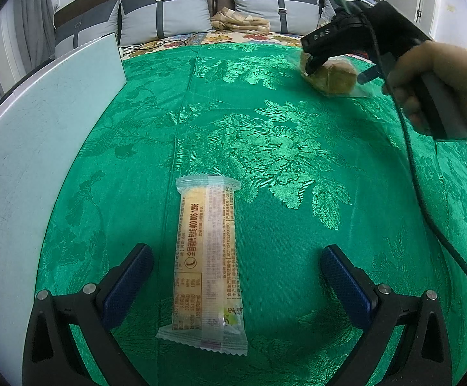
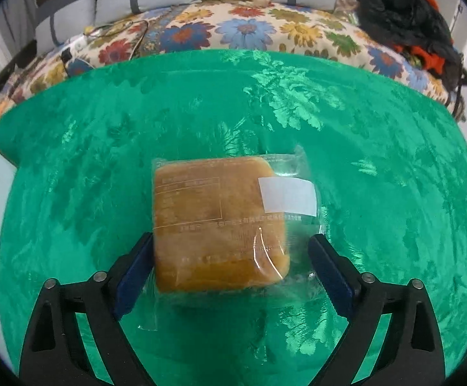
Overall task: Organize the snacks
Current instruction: 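Grasp the bread loaf in clear bag with the right gripper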
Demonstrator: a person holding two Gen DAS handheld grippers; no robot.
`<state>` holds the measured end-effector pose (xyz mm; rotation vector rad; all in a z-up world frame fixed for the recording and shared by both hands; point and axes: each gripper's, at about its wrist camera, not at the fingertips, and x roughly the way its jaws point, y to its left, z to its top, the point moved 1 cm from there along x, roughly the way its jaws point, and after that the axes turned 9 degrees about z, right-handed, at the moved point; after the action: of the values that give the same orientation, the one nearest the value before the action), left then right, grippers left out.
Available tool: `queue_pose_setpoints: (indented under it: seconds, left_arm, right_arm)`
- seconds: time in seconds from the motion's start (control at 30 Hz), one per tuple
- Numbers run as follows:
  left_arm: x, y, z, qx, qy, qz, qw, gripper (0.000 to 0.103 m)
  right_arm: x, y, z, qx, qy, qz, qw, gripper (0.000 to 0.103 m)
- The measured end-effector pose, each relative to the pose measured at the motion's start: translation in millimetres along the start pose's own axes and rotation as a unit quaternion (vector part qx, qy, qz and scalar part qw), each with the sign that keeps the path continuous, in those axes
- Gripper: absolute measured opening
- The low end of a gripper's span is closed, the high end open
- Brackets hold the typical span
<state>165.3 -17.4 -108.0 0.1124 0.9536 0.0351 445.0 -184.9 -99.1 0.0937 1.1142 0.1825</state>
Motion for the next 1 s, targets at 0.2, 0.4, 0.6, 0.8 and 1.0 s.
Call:
queue_pose_setpoints:
  seconds: [0.2,0.4,0.6,0.8,1.0]
  left_arm:
    - [0.1,0.2,0.0,0.0,0.0,0.0,1.0,0.103]
    - [0.1,0.3,0.1,0.0,0.0,0.0,1.0,0.103]
    - [0.1,0.4,0.1,0.0,0.0,0.0,1.0,0.103]
    - [0.1,0.5,0.0,0.0,0.0,0.0,1.0,0.103]
    - [0.2,0.6,0.0,0.0,0.0,0.0,1.0,0.103]
  right_arm:
    - [-29.3,-7.4,-16.6,-0.015,-0.019,0.039,0.999,0.075]
    - [-110.4,-28.0,-74.5,-0.02,-0.091,0.072,0.993,0.075]
    - [-159.4,-43.6,-165.6,-0.017,-0.12,0.072,0.99,0.076]
    - [-147.0,-49.4,-230.3,-0.002,-0.13,0.053,0.99,0.078]
    - [-128.5,-55.8,-241.5,0.002,-0.13,0.061,0.99,0.09]
